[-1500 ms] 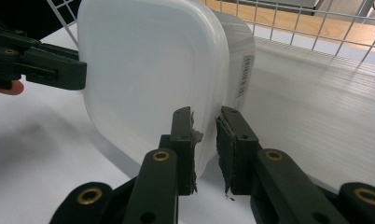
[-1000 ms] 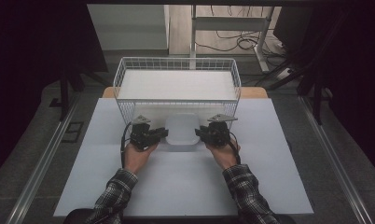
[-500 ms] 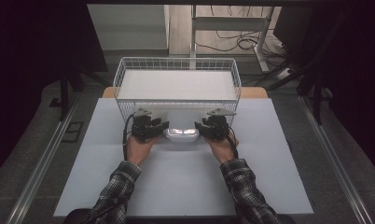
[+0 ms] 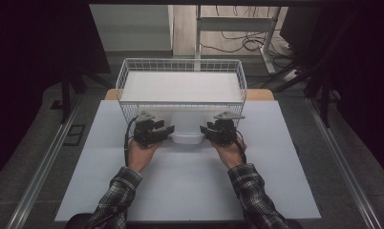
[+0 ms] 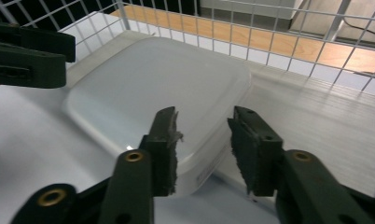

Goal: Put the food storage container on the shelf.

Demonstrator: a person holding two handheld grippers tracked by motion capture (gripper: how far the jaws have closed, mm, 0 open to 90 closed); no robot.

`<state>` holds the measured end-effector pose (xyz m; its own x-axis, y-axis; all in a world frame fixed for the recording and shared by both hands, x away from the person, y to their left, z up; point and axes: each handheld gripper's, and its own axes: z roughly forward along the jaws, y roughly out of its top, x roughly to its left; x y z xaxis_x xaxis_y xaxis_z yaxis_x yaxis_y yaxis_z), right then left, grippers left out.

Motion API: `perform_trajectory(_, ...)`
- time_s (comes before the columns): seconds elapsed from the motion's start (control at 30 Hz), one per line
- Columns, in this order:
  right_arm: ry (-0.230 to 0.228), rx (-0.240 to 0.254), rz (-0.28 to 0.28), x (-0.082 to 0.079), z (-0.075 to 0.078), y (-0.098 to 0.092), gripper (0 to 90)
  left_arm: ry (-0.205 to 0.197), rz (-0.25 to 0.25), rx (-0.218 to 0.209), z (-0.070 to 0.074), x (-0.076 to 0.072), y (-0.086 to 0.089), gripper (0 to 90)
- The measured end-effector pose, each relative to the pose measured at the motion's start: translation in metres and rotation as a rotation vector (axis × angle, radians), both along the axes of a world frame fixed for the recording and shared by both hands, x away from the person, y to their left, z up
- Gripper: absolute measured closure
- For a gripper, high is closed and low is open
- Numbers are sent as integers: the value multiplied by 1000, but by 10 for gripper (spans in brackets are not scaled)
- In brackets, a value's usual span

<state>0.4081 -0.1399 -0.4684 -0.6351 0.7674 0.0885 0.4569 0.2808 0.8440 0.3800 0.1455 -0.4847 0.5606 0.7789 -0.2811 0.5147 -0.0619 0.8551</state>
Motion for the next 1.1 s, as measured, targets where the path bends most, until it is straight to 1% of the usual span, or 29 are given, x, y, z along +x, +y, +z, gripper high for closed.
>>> perform_trajectory(0.03,4,6,11,-2,1,-1,664,-5,-22,-8,0,-4,1,399)
perform_trajectory(0.07,4,12,24,-5,1,-2,700,-9,-36,-3,-1,-7,1,372)
perform_trajectory(0.13,-3,6,45,-12,2,-4,780,-6,-74,0,-2,-14,1,302)
perform_trajectory(0.2,-2,7,66,-18,2,-7,852,-19,-102,21,-3,-22,0,258)
perform_trajectory(0.27,1,5,82,-24,1,-8,885,-25,-125,40,-4,-30,-1,183)
perform_trajectory(0.33,5,5,97,-28,0,-9,888,-23,-138,50,-7,-39,-1,163)
perform_trajectory(0.4,3,1,108,-33,-2,-9,888,-17,-150,49,-10,-46,-1,141)
perform_trajectory(0.5,4,2,128,-39,-5,-6,888,-22,-150,73,-11,-56,-1,100)
perform_trajectory(0.57,-1,2,142,-43,-8,-4,888,-33,-149,67,-12,-63,1,81)
perform_trajectory(0.63,0,-6,148,-45,-11,-1,889,-35,-146,77,-15,-69,2,70)
perform_trajectory(0.7,-6,-22,152,-46,-14,2,888,-38,-148,92,-20,-76,2,61)
perform_trajectory(0.8,-3,-11,150,-47,-16,5,889,-29,-157,111,-28,-84,3,52)
perform_trajectory(0.83,-5,-18,153,-47,-17,7,889,-31,-159,118,-29,-87,4,49)
perform_trajectory(0.93,0,-26,158,-46,-20,13,889,-51,-168,132,-32,-96,5,35)
perform_trajectory(1.03,6,-31,162,-44,-24,20,889,-68,-162,147,-33,-104,8,30)
perform_trajectory(1.1,5,-50,166,-41,-28,25,889,-68,-156,147,-34,-108,10,29)
